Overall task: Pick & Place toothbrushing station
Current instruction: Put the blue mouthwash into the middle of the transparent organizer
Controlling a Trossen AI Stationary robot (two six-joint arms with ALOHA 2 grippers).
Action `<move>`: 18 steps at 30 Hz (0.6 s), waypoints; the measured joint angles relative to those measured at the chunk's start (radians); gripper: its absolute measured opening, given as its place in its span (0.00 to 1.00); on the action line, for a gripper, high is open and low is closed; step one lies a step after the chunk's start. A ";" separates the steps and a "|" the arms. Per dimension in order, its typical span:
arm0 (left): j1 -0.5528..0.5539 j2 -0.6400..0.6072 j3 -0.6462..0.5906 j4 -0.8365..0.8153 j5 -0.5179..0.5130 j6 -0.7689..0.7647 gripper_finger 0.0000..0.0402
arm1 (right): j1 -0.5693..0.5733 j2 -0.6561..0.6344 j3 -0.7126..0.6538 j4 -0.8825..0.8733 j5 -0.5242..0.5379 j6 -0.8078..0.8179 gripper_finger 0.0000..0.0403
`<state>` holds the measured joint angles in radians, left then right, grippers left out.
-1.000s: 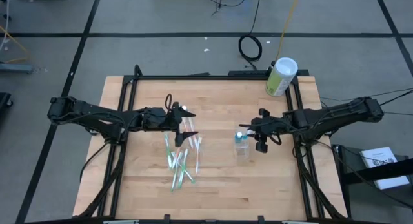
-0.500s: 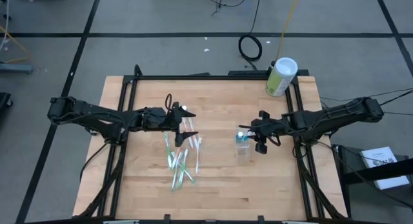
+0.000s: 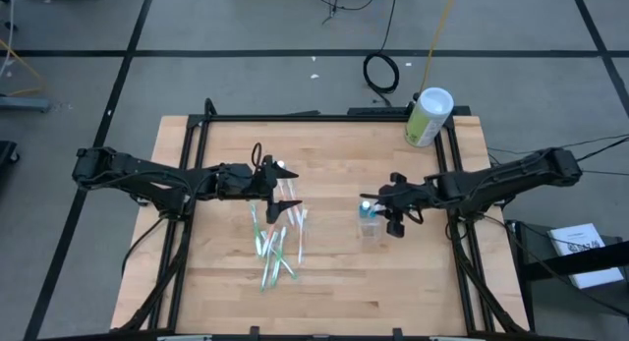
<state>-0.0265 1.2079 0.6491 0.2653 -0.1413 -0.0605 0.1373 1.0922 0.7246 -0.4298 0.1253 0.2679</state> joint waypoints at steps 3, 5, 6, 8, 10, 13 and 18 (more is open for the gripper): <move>0.000 0.000 0.000 0.000 0.000 0.000 0.94 | 0.000 0.038 0.000 0.000 -0.008 -0.001 0.24; 0.000 0.000 0.000 0.000 0.000 0.000 0.94 | 0.000 0.057 0.000 -0.001 -0.008 -0.001 0.24; 0.000 0.000 0.000 0.000 0.000 0.002 0.94 | 0.000 0.065 0.000 0.003 -0.008 -0.001 0.24; 0.000 0.000 0.000 0.000 -0.002 0.005 0.94 | 0.000 0.077 0.000 0.006 -0.008 -0.001 0.24; 0.000 0.000 0.000 0.000 -0.009 0.005 0.94 | 0.000 0.088 0.000 0.008 -0.008 0.000 0.24; 0.000 0.000 0.000 0.000 -0.017 0.005 0.93 | 0.000 0.100 0.002 0.011 -0.007 0.001 0.24; 0.000 0.000 0.000 0.000 -0.017 0.005 0.92 | 0.000 0.118 0.004 0.018 -0.020 0.005 0.24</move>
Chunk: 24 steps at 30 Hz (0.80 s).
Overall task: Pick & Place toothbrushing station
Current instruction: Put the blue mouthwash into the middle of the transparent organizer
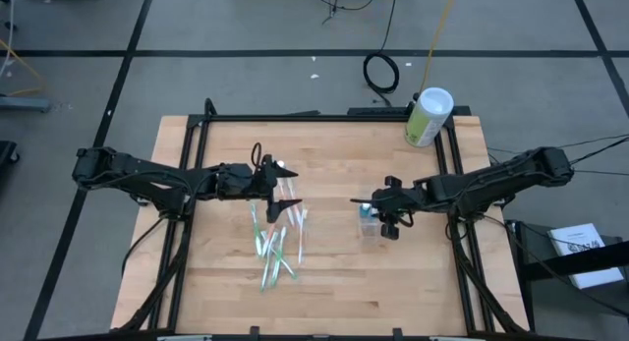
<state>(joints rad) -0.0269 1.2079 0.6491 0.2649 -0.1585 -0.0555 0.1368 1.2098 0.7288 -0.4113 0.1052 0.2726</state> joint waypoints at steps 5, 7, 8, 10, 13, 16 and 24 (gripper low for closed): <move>0.000 0.000 0.000 0.000 0.000 0.000 0.93 | 0.000 -0.008 -0.001 -0.004 -0.003 0.000 0.27; 0.000 0.000 0.000 0.000 0.000 0.000 0.94 | 0.000 -0.008 -0.002 -0.003 -0.003 0.001 0.30; 0.000 0.000 0.000 -0.001 0.000 -0.001 0.94 | 0.000 -0.009 -0.002 -0.002 -0.003 0.001 0.31; 0.000 0.000 0.000 -0.001 0.000 -0.001 0.94 | 0.000 -0.010 -0.003 -0.003 -0.003 0.001 0.33; 0.000 0.000 0.000 -0.006 0.000 -0.002 0.93 | 0.000 -0.010 -0.003 -0.003 -0.003 0.003 0.36; 0.000 0.000 0.000 -0.009 0.000 -0.002 0.92 | 0.000 -0.010 -0.003 -0.003 -0.003 0.003 0.38; 0.000 0.000 0.000 -0.010 0.000 -0.002 0.93 | 0.000 -0.039 -0.004 0.000 -0.005 0.003 0.43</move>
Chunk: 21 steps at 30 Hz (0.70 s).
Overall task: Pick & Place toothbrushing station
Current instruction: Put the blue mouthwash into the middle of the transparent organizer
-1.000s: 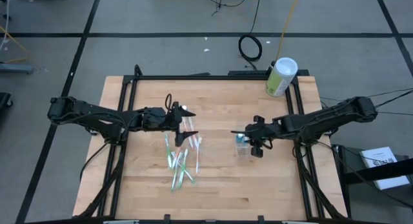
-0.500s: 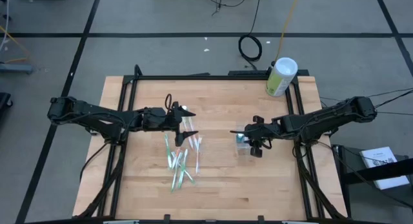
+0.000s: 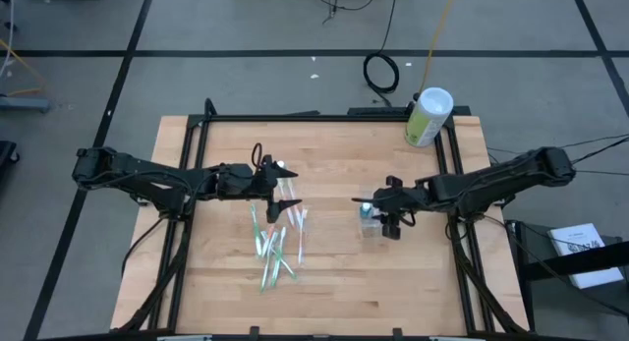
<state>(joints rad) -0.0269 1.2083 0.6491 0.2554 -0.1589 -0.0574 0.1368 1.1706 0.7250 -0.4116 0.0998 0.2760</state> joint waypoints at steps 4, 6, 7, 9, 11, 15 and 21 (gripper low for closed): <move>0.000 0.000 0.000 0.000 0.000 0.000 0.93 | 0.000 -0.049 0.000 0.003 0.000 0.000 0.46; 0.000 0.000 0.000 0.000 0.000 0.000 0.92 | 0.000 -0.076 0.000 0.006 0.000 0.000 0.48; 0.000 0.000 0.000 0.000 0.000 0.000 0.92 | 0.000 -0.091 0.000 0.010 0.001 0.000 0.49; 0.000 0.000 0.000 -0.003 0.000 0.002 0.91 | 0.000 -0.121 0.000 0.022 0.001 -0.001 0.50; 0.000 0.000 0.000 -0.020 -0.003 0.015 0.91 | 0.000 -0.150 0.000 0.042 0.001 -0.006 0.51; 0.000 0.000 0.000 -0.109 -0.089 0.033 0.91 | 0.000 -0.212 0.000 0.114 0.002 -0.041 0.52; 0.000 0.000 -0.046 -0.127 -0.254 -0.046 0.89 | 0.000 -0.293 0.000 0.275 0.003 -0.189 0.51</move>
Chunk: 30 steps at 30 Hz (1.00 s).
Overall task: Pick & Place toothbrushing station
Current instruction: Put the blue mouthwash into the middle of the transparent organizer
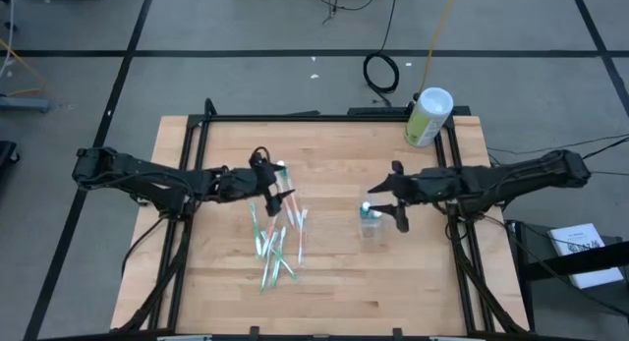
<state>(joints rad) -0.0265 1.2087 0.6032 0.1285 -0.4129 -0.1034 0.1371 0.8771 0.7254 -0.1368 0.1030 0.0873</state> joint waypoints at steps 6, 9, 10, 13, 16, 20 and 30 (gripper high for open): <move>0.001 0.014 -0.135 0.126 -0.091 -0.170 0.87 | 0.000 -0.026 0.000 0.110 0.065 -0.148 0.51; 0.005 0.043 -0.211 0.232 -0.091 -0.229 0.86 | 0.000 -0.011 0.000 0.140 0.083 -0.195 0.51; 0.007 0.056 -0.227 0.259 -0.091 -0.242 0.86 | 0.000 -0.005 0.000 0.150 0.083 -0.206 0.51; 0.016 0.095 -0.262 0.292 -0.094 -0.258 0.86 | 0.000 0.021 0.000 0.197 0.081 -0.223 0.50; 0.021 0.139 -0.264 0.297 -0.097 -0.242 0.86 | 0.000 0.046 0.000 0.219 0.081 -0.236 0.50; 0.023 0.202 -0.265 0.303 -0.139 -0.235 0.85 | 0.000 0.069 0.000 0.232 0.080 -0.240 0.50; 0.072 0.328 -0.265 0.440 -0.224 -0.208 0.84 | 0.000 0.072 0.000 0.238 0.083 -0.227 0.50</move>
<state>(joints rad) 0.0459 1.5369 0.3386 0.5689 -0.6368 -0.3116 0.1371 0.9489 0.7254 0.1011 0.1856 -0.1402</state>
